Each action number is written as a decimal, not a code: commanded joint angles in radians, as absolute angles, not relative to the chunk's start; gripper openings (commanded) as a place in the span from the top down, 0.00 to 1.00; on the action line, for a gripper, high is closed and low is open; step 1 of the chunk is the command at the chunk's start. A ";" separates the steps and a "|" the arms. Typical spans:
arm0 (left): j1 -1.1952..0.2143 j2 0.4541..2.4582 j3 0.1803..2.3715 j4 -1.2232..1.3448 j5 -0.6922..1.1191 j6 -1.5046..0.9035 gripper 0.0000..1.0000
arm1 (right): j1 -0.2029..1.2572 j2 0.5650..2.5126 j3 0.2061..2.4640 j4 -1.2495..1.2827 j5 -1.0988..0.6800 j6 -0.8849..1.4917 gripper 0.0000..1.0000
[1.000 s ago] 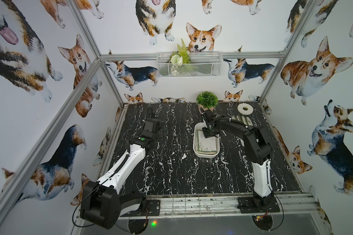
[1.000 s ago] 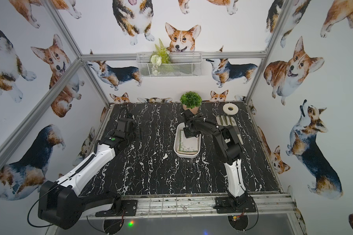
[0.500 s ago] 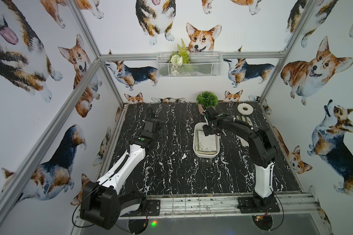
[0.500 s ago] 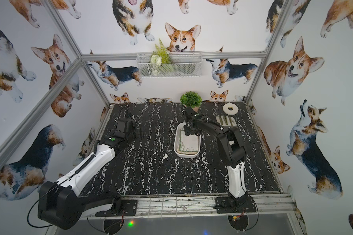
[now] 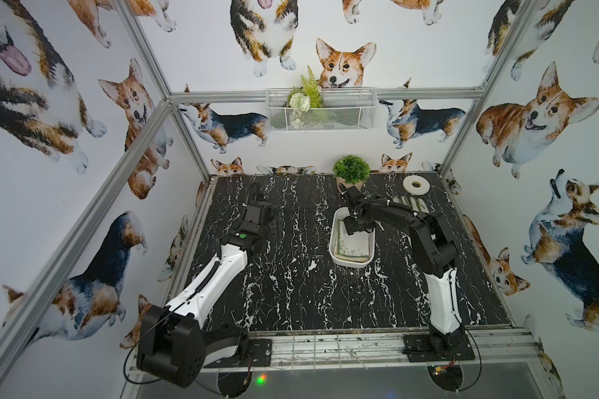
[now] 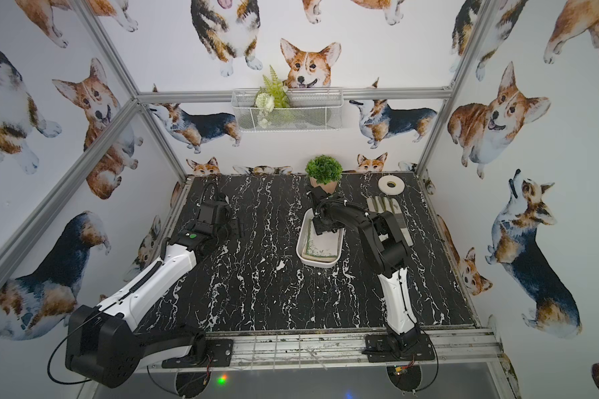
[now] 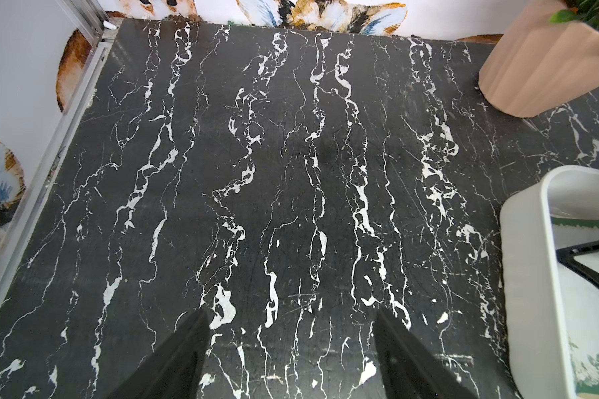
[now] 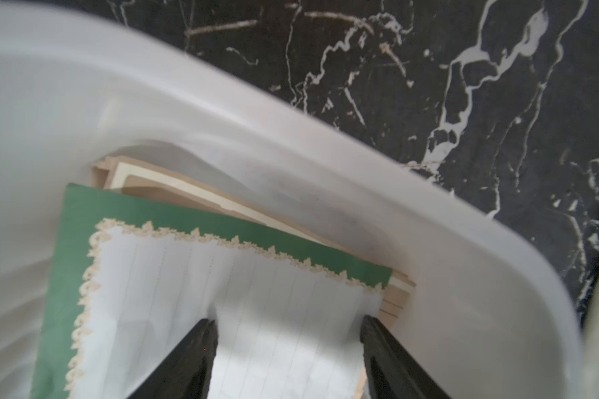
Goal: Take out the stationery paper from the storage box
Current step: Pick up the stationery paper from the storage box.
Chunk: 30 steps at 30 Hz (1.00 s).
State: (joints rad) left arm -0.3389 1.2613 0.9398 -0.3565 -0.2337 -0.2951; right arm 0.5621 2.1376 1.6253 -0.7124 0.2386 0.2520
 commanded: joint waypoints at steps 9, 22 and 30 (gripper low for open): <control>-0.339 1.273 0.945 -0.342 -0.238 -0.295 0.22 | 0.560 2.183 1.618 -0.776 0.269 0.341 0.21; -0.339 1.270 0.945 -0.345 -0.235 -0.295 0.22 | 0.560 2.142 1.572 -0.740 0.243 0.360 0.56; -0.339 1.249 0.948 -0.330 -0.168 -0.315 0.22 | 0.564 1.999 1.549 -0.713 0.244 0.354 0.76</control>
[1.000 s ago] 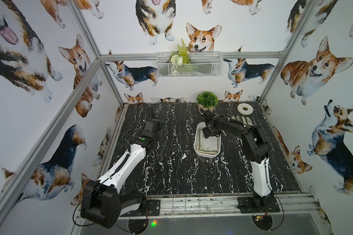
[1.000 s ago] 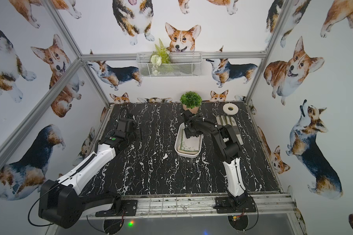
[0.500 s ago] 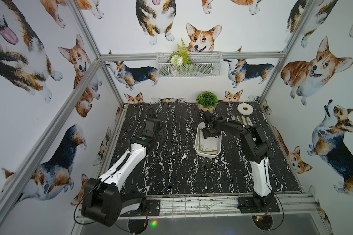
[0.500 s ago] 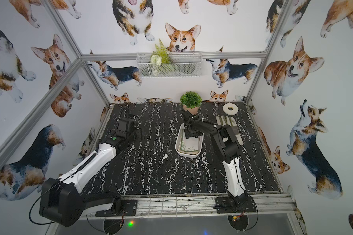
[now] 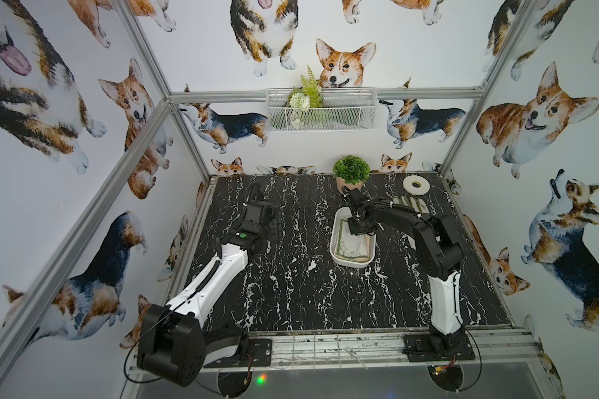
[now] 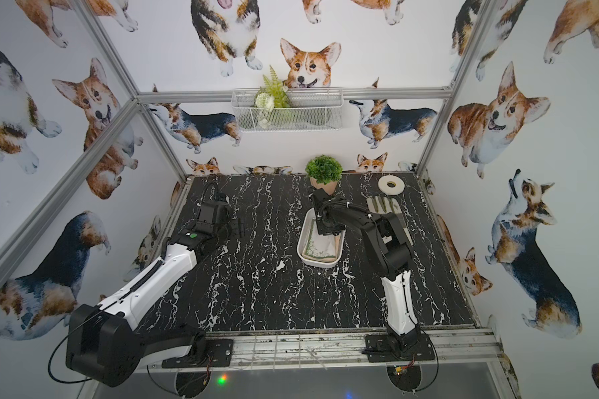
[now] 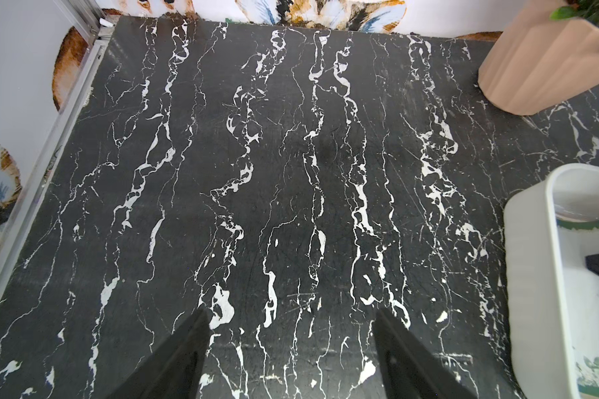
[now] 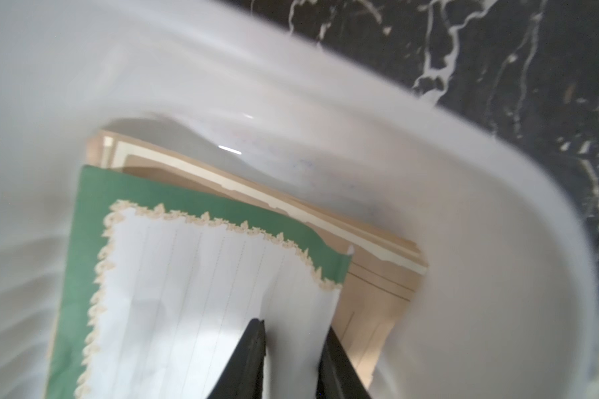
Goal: Take out the stationery paper from the storage box
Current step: Pick up the stationery paper from the storage box.
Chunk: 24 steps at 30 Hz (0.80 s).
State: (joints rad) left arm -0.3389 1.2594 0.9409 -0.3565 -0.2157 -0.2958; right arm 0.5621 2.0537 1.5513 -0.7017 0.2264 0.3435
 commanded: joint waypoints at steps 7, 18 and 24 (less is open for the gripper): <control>-0.337 1.242 0.941 -0.222 0.105 -0.368 0.21 | 0.566 1.876 1.531 -0.704 0.199 0.348 0.83; -0.252 1.370 0.756 0.438 0.698 -0.755 0.20 | 0.566 1.656 1.432 -0.661 0.093 0.381 0.92; -0.256 1.585 0.699 1.069 0.861 -1.122 0.22 | 0.566 1.527 1.413 -0.625 0.012 0.425 0.92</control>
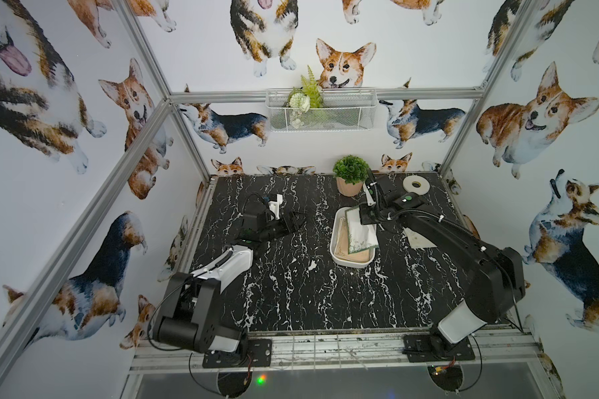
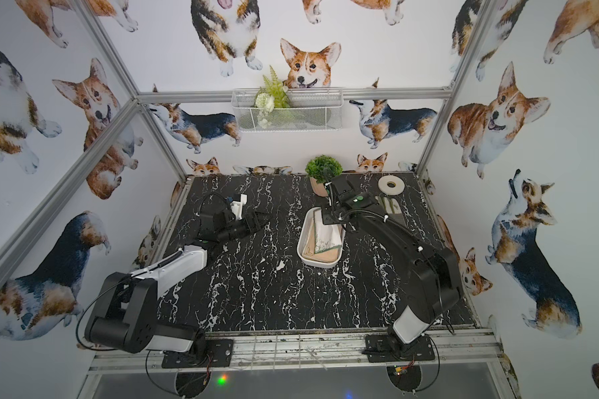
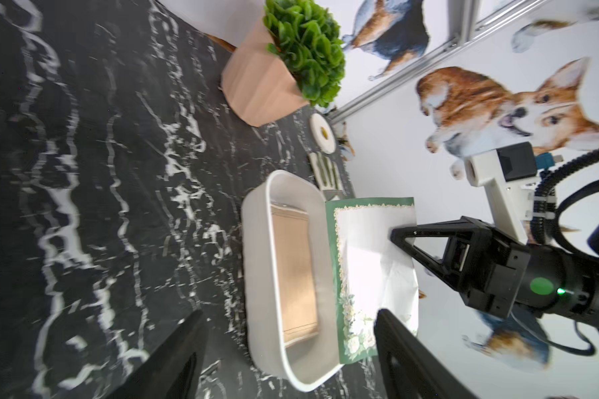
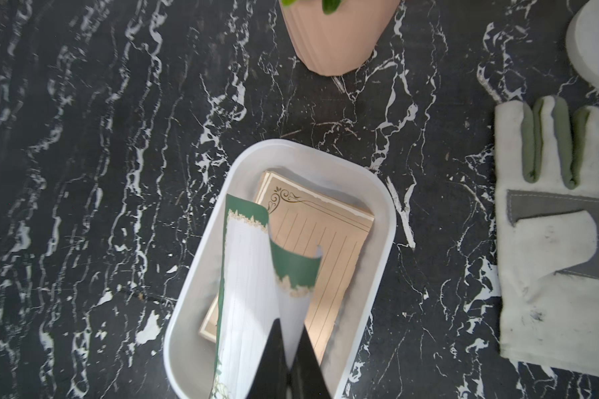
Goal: Take out the stationery paper from the storage box
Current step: Pick up the stationery paper from the storage box.
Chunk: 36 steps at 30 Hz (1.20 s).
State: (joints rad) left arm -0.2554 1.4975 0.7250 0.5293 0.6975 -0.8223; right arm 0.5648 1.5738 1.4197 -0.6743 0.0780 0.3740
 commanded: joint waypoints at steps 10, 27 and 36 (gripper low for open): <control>-0.363 1.860 0.794 1.422 0.899 -1.349 0.30 | 0.566 1.463 1.416 -0.562 -0.088 0.477 0.91; -0.498 1.926 0.950 1.422 0.927 -1.381 0.38 | 0.566 1.510 1.468 -0.572 -0.086 0.460 0.90; -0.508 1.910 0.959 1.422 0.949 -1.389 0.86 | 0.566 1.497 1.468 -0.580 -0.067 0.456 0.89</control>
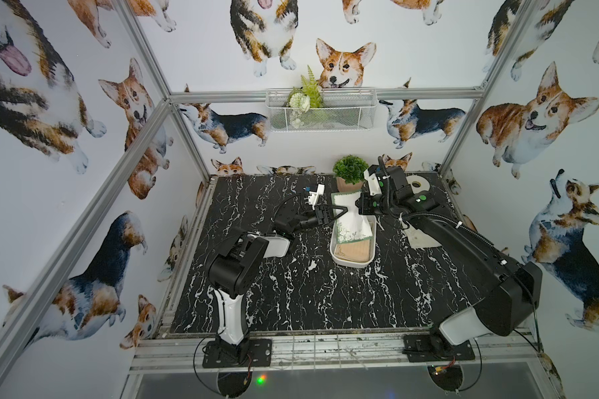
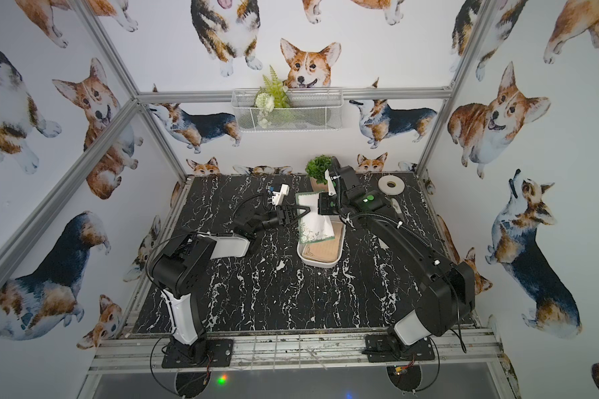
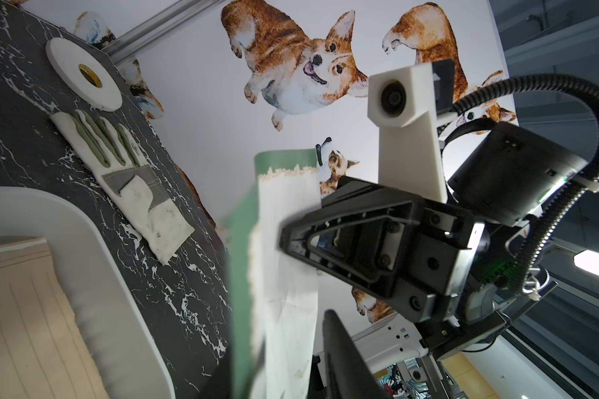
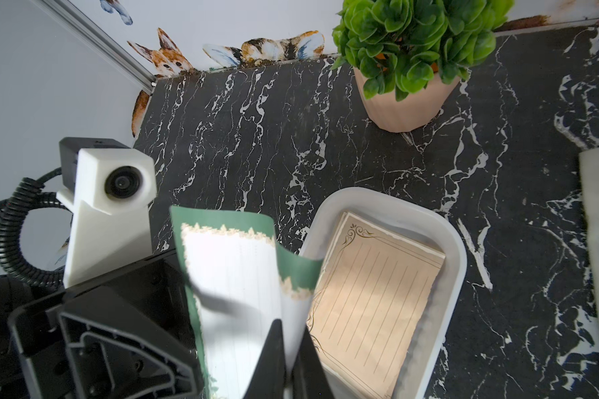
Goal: Take out the stationery paper from the storage box
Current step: Pick up the stationery paper from the storage box, then place the stationery paper at the center of the board.
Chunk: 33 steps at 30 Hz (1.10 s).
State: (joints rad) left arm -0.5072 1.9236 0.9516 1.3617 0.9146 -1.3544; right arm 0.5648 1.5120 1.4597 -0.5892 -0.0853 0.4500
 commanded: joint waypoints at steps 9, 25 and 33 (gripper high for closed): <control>-0.508 1.821 0.966 1.254 0.970 -1.292 1.00 | 0.562 1.453 1.442 -0.594 -0.034 0.436 0.67; -0.511 1.591 1.000 1.161 1.129 -1.287 1.00 | 0.241 1.216 0.796 0.931 -0.937 1.111 0.00; -0.515 1.649 1.011 1.339 1.117 -1.430 1.00 | 0.291 1.465 0.869 1.385 -1.034 1.466 0.08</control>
State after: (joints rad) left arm -0.5117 1.6405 1.0016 1.2098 1.0969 -1.3293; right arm 0.2588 1.4479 0.8387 1.0897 -0.9447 1.2629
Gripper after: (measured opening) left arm 0.053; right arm 0.921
